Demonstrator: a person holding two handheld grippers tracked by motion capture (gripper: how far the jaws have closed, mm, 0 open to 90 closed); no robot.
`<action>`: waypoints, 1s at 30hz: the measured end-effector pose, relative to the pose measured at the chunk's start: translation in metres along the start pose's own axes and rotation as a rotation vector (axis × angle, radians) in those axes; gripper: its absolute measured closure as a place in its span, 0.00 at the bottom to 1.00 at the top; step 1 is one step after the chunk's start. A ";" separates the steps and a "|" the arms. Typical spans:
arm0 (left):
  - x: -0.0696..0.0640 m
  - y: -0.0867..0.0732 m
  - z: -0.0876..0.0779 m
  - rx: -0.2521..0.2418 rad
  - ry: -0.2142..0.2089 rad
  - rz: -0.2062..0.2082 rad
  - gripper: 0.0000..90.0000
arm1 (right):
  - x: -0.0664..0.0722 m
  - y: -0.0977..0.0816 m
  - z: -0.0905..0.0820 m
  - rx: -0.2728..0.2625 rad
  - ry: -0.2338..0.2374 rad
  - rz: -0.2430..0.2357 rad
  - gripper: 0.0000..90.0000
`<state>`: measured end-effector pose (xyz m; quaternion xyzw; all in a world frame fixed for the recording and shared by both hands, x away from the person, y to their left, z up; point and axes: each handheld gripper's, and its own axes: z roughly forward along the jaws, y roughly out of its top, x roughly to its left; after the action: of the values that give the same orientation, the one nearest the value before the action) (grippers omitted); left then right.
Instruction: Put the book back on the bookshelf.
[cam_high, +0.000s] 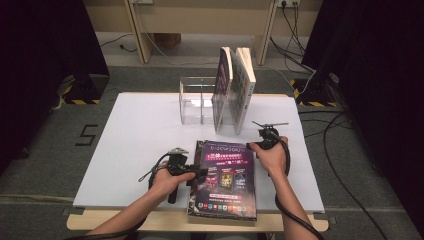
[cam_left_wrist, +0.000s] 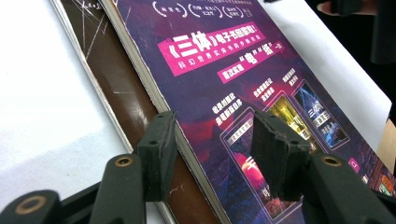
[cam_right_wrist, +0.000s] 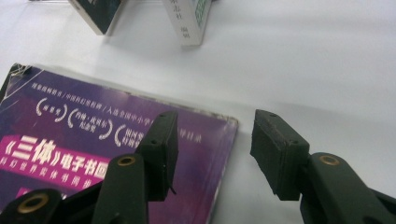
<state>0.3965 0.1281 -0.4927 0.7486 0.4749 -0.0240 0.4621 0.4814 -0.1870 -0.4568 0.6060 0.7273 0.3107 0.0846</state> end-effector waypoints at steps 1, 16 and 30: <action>0.000 0.000 0.000 -0.001 0.001 0.001 0.55 | -0.001 0.001 0.003 -0.003 0.001 -0.019 0.57; -0.001 0.000 0.000 0.003 0.006 0.005 0.56 | -0.004 0.006 0.019 0.017 0.047 0.011 0.56; -0.002 0.000 0.001 0.005 0.029 0.029 0.61 | -0.010 0.005 0.017 0.002 0.072 0.044 0.63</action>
<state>0.3956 0.1261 -0.4923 0.7567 0.4707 -0.0074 0.4536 0.4963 -0.1896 -0.4700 0.6104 0.7166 0.3336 0.0508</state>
